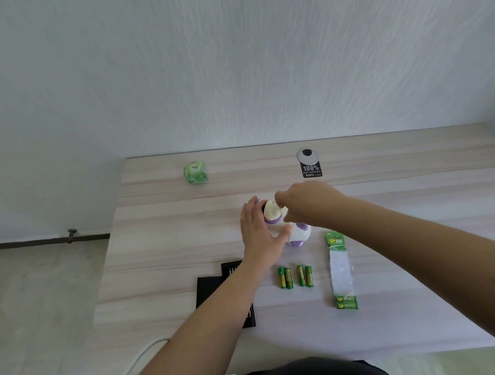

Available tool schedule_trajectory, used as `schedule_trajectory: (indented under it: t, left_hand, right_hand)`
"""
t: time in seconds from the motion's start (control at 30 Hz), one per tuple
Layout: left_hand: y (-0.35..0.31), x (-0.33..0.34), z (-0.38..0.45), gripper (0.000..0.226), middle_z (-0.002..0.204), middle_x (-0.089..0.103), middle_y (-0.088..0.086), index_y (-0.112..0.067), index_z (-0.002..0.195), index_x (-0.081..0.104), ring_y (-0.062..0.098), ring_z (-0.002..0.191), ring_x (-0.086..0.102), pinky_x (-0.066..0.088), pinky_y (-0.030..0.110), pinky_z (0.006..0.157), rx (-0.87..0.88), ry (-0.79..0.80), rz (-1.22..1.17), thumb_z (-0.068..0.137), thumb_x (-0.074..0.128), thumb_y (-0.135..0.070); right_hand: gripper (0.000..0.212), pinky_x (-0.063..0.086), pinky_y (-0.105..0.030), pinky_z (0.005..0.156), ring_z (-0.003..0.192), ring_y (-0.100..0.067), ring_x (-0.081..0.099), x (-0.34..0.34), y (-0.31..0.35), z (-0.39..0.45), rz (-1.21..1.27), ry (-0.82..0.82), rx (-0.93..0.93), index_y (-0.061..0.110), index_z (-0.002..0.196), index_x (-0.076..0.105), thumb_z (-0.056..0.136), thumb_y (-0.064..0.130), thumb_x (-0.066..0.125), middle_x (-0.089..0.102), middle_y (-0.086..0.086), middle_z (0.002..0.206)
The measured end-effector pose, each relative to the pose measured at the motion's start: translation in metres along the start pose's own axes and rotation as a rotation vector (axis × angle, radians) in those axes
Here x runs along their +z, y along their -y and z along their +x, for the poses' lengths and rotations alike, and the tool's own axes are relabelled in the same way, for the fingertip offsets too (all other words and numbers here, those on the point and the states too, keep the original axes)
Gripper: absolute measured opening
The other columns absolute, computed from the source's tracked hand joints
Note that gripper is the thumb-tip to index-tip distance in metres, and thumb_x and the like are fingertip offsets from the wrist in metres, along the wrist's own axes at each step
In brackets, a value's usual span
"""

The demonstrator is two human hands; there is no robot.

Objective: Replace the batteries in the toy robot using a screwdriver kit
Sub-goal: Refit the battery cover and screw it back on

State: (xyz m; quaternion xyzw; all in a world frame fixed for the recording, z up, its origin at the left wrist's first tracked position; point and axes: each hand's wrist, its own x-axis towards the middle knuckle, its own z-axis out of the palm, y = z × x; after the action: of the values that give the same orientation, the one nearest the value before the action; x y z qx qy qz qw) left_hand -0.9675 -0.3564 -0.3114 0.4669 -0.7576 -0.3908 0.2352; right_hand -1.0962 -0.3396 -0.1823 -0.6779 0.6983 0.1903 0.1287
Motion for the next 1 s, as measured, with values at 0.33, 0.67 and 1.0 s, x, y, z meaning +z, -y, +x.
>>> schedule_trajectory:
  t: [0.33,0.67,1.0]
  left_hand:
    - [0.0,-0.001,0.0,0.075,0.151,0.03,0.005,-0.009,0.136,0.041,0.023,0.143,0.02,0.019,0.04,0.118,0.013,0.002,0.011,0.073,0.078,-0.029]
    - [0.001,0.0,0.001,0.077,0.152,0.029,0.004,-0.008,0.138,0.04,0.023,0.144,0.019,0.018,0.039,0.118,0.008,0.013,0.017,0.075,0.077,-0.031]
    - [-0.001,-0.002,0.004,0.077,0.154,0.025,0.002,-0.012,0.14,0.038,0.021,0.145,0.014,0.015,0.037,0.12,-0.03,0.052,0.027,0.076,0.076,-0.034]
  right_hand:
    - [0.037,0.043,-0.03,0.061,0.076,-0.026,0.057,0.003,0.0,0.003,0.012,-0.004,0.131,0.008,0.087,0.066,0.099,0.035,0.042,0.063,-0.006,0.087]
    - [0.009,0.042,-0.026,0.054,0.069,-0.025,0.059,0.002,0.003,0.008,-0.011,0.028,0.083,0.011,0.089,0.067,0.083,0.018,0.066,0.065,-0.007,0.09]
    - [0.009,0.032,-0.025,0.046,0.064,-0.022,0.053,-0.01,0.009,0.006,-0.048,0.168,0.037,0.01,0.082,0.059,0.08,0.008,0.067,0.057,-0.003,0.076]
